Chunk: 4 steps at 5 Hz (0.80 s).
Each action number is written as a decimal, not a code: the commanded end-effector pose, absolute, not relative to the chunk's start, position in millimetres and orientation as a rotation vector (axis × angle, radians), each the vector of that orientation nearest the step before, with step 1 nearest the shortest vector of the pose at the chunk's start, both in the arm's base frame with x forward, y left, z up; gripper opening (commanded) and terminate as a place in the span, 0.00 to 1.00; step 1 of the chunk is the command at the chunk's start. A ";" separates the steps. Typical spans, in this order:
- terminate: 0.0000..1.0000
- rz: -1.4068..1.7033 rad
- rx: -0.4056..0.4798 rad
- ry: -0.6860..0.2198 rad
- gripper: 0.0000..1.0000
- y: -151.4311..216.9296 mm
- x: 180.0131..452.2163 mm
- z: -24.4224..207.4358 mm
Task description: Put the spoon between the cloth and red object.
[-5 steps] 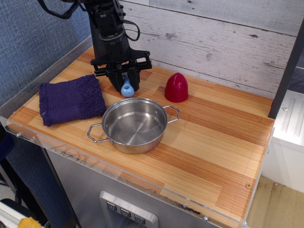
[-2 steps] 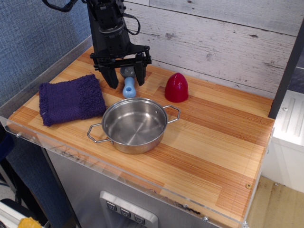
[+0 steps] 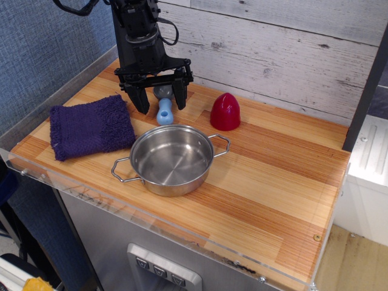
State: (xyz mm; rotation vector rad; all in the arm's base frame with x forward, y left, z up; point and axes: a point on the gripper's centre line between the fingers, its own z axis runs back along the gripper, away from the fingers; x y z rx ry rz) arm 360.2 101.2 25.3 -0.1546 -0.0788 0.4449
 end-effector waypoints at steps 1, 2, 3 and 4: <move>0.00 0.447 -0.157 -0.205 1.00 98.2 355.7 110.8; 0.00 0.419 -0.165 -0.247 1.00 85.5 348.5 145.0; 0.00 0.375 -0.152 -0.265 1.00 70.6 337.8 164.6; 0.00 0.277 -0.144 -0.282 1.00 56.5 328.5 174.1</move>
